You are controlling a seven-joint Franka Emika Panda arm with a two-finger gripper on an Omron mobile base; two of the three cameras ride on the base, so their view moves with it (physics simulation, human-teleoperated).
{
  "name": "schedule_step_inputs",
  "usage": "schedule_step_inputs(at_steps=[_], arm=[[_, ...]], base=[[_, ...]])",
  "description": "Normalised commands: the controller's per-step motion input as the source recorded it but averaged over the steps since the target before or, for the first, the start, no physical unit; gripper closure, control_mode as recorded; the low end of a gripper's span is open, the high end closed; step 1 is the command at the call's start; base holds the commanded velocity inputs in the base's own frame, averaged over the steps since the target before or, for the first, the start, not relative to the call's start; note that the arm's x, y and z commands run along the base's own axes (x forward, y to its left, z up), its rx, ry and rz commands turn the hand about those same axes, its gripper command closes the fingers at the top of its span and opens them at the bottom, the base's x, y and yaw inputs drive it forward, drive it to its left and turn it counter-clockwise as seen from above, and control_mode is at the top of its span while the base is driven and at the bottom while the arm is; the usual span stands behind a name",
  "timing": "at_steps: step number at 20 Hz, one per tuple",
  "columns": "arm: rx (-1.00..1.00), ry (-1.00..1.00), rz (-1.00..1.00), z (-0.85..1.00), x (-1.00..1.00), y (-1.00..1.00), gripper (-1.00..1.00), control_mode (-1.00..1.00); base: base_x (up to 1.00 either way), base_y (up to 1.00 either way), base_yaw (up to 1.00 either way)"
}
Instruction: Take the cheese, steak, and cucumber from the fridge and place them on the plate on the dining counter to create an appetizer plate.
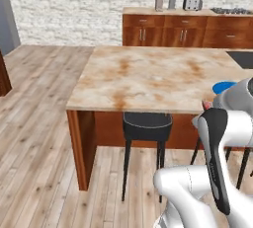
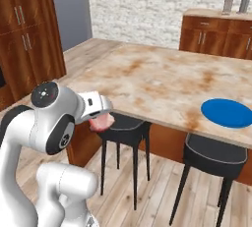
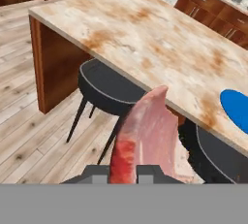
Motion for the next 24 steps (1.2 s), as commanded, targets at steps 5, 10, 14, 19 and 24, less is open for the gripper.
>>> schedule_step_inputs(at_steps=[5,10,14,19,24], arm=[[0.0,0.0,0.0,0.0,0.0,0.0,1.0,1.0],[0.0,0.0,0.0,0.0,0.0,0.0,1.0,1.0],[0.0,0.0,0.0,0.0,0.0,0.0,1.0,1.0],[0.0,0.0,0.0,0.0,0.0,0.0,1.0,1.0],[0.0,0.0,0.0,0.0,0.0,0.0,1.0,1.0]], base=[[0.01,-0.87,-0.32],[0.25,-0.77,-0.28],[0.39,-0.7,-0.26],[0.8,-0.21,-0.18],[0.98,0.0,-0.09]])
